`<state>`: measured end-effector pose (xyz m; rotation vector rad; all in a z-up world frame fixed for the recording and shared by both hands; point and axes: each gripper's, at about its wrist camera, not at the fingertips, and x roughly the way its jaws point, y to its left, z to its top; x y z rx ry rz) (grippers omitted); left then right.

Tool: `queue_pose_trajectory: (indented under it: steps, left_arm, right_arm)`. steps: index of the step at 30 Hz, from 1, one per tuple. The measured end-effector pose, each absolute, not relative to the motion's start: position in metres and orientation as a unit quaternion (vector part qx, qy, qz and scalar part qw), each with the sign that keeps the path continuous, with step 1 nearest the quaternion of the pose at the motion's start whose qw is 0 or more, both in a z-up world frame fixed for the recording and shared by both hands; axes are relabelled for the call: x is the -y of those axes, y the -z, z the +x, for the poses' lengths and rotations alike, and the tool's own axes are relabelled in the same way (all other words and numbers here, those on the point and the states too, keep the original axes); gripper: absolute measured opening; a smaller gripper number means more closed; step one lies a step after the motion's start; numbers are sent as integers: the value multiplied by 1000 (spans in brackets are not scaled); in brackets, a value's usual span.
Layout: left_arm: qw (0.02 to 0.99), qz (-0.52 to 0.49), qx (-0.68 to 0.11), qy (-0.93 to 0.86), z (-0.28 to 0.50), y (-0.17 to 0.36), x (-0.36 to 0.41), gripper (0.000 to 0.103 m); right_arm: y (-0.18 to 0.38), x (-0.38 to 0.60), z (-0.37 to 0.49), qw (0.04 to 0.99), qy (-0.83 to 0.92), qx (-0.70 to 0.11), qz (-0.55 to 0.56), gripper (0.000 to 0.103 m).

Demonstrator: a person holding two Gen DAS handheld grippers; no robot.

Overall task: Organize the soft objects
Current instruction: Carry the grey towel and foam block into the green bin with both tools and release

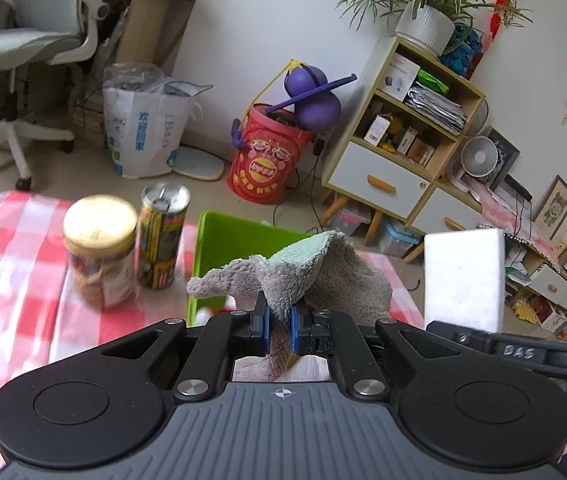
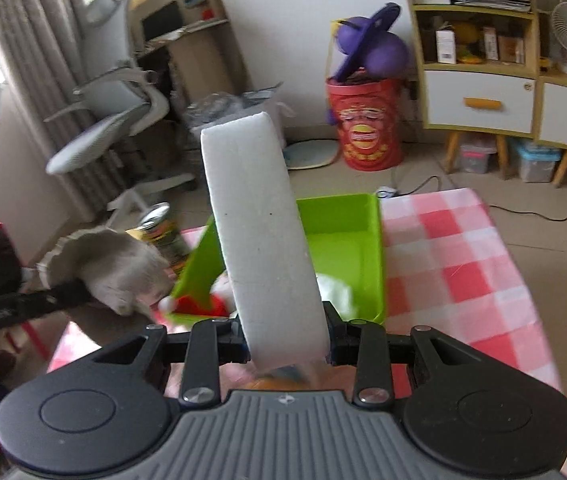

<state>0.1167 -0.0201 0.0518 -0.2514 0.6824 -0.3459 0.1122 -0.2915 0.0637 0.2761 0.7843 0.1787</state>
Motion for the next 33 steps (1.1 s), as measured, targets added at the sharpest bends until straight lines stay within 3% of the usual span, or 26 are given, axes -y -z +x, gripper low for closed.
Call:
queue_pose_trajectory:
  steps: [25,33]
  left_arm:
    - [921,-66,-338,181,242,-4,83,5]
    - [909,-58,-376,173,265,33,100,6]
  right_arm:
    - [15,316,209,889,-84,-433,127,8]
    - [35,305,218,882,-87,-449,114,8]
